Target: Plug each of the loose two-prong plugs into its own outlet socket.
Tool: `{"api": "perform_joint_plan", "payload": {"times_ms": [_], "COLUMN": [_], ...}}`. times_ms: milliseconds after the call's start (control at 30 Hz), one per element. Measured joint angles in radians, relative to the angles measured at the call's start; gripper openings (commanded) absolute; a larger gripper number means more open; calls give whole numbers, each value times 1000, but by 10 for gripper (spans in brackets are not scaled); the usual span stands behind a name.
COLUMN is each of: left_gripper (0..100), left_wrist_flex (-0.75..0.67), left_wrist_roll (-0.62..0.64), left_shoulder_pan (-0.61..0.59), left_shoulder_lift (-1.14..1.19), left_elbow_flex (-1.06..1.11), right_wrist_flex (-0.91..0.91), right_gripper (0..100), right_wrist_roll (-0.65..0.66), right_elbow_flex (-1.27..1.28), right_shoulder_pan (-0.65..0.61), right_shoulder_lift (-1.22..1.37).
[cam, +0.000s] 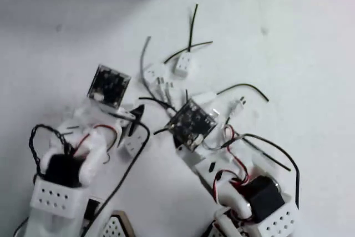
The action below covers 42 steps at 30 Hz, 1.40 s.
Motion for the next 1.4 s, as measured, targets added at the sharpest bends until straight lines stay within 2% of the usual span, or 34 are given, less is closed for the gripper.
{"api": "perform_joint_plan", "payload": {"times_ms": [367,533,700,900,1400], "left_gripper": [222,223,223,223,219], "left_wrist_flex": [-11,-2,74,94,130], "left_wrist_roll": [35,35,11,-35,-98], "left_shoulder_pan": [0,-2,92,190,273], "left_shoulder_lift": [-293,-459,-629,-635,-635], "left_elbow_flex": [158,210,227,227,226], "right_wrist_flex": [0,-80,-132,-135,-135], "right_gripper": [18,18,18,18,18], "right_wrist_roll": [0,-3,-3,-2,0], "right_elbow_flex": [17,101,150,155,175], "right_shoulder_pan": [-152,-186,-186,-186,-187], "right_shoulder_lift": [-2,-11,-2,0,0]}}
